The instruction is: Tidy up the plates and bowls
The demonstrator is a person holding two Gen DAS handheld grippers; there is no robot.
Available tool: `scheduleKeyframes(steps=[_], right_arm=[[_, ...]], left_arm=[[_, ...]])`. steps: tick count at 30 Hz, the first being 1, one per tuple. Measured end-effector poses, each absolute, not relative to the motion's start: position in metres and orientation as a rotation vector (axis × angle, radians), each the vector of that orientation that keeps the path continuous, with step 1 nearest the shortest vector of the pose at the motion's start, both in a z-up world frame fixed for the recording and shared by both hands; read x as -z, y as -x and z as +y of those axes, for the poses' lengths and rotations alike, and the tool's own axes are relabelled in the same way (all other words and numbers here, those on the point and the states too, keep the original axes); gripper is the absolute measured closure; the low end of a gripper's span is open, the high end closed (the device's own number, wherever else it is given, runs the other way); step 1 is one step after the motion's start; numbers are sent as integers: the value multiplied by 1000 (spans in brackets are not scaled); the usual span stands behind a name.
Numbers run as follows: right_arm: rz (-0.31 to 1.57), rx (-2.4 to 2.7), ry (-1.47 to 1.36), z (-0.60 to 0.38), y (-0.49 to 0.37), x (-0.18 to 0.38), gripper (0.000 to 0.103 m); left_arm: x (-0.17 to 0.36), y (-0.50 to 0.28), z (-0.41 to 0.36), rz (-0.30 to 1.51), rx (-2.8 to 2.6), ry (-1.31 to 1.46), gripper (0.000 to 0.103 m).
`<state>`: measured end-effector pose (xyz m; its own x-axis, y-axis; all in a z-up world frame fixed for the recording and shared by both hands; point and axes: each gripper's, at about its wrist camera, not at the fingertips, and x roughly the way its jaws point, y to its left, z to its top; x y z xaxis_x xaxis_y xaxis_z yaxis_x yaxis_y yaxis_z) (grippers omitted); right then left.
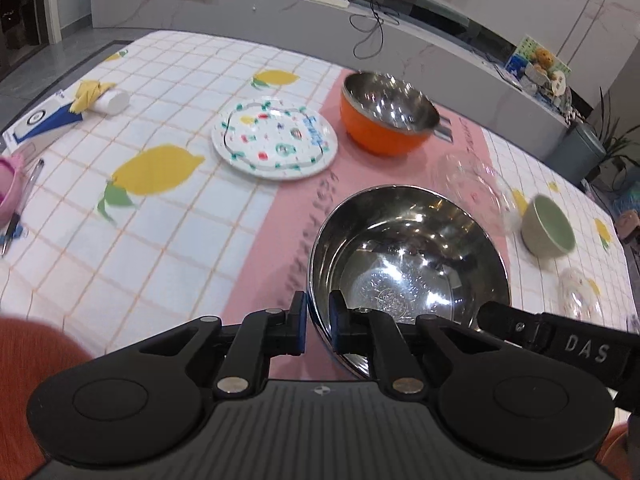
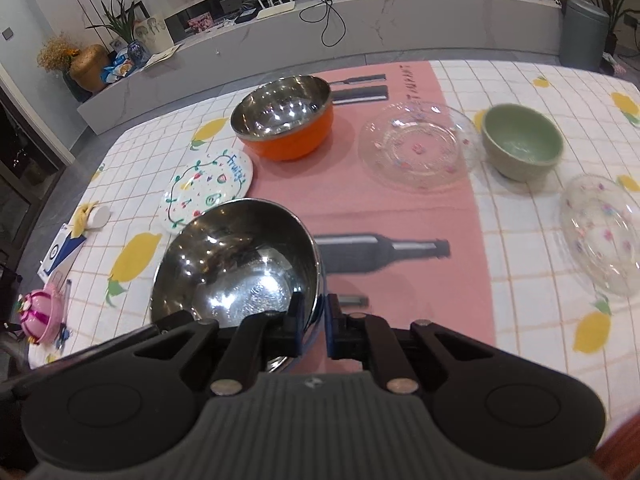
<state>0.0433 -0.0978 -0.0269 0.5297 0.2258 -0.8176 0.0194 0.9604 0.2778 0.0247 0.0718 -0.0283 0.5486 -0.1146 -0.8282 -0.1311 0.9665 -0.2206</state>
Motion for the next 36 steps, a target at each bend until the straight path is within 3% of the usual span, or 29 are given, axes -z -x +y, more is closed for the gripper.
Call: scheduleKeyframes(steps=[8,32,36], right_arm=[[1090,-132,-336,-117,-14,40,96],[1098,-115,-355,-116,-9,59,95],[1102,-106,-346,-116,-9,59,87]], left_arm=[[26,4,59,1012,-15,238,90],[49,6,49,1015,-51,170,91],[50,5,48,1021,-42,165,89]])
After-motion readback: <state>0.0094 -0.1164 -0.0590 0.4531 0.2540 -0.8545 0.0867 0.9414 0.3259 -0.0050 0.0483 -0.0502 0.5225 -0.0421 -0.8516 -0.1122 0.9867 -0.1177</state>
